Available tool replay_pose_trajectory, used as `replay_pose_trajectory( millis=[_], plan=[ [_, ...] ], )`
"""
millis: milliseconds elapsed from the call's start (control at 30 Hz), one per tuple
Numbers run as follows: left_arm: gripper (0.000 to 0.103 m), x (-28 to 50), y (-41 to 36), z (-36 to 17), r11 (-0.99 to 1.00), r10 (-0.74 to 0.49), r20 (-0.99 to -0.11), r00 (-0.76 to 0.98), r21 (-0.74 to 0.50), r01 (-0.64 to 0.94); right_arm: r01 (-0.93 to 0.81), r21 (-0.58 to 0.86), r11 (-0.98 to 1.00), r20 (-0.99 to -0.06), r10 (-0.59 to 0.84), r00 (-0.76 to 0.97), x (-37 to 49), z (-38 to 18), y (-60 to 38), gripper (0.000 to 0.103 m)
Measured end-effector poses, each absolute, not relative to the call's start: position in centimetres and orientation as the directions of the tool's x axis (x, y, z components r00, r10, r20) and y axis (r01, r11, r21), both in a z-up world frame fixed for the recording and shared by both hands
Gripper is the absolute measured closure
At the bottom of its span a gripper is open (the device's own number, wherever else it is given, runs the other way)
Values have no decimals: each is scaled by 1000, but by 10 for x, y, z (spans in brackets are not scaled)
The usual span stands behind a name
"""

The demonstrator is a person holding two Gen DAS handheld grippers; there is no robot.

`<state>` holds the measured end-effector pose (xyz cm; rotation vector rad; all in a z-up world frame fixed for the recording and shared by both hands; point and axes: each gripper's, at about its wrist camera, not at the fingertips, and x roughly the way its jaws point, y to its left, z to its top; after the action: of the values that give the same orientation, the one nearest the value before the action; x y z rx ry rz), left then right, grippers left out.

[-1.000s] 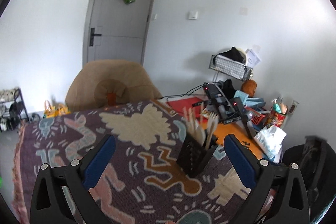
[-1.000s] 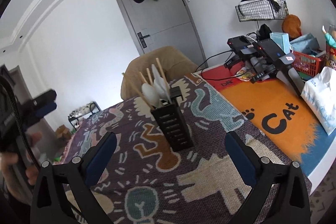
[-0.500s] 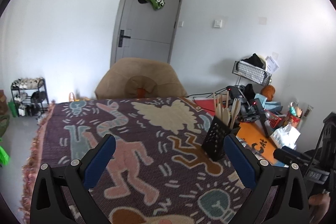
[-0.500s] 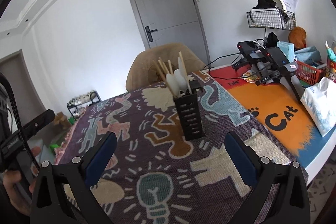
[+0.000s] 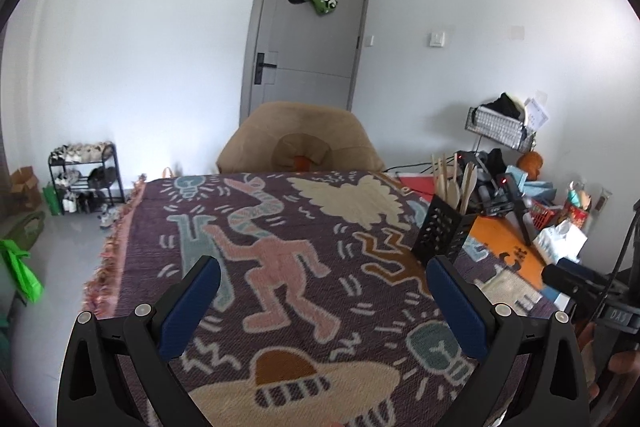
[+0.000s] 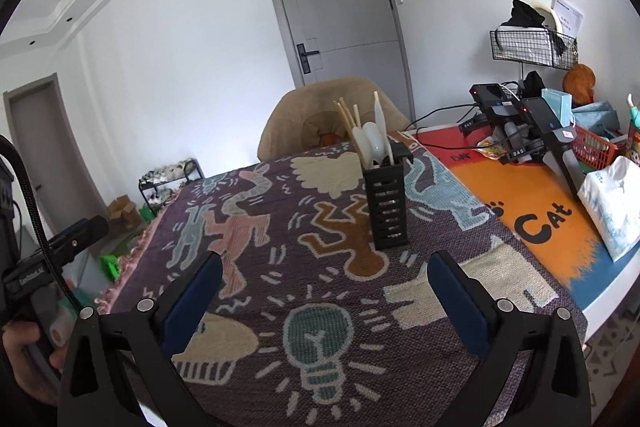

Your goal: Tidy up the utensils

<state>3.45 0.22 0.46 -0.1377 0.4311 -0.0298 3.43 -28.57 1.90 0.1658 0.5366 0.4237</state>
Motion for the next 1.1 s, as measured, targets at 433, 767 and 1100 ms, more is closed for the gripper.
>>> replay_pose_trajectory(
  millis=[433,767,1100],
  plan=[
    [0,17,7,5,994,-4,-399,917,-101,-40,-366,237,900,-442,435,784,32,12,-278,0],
    [0,15,7,3,995,16,-404,914,-79,-53,-374,241,896,-436,444,783,33,10,-277,0],
    [0,14,2,0,998,23,-411,911,-48,-47,-373,245,895,-428,445,787,32,10,-278,0]
  ],
)
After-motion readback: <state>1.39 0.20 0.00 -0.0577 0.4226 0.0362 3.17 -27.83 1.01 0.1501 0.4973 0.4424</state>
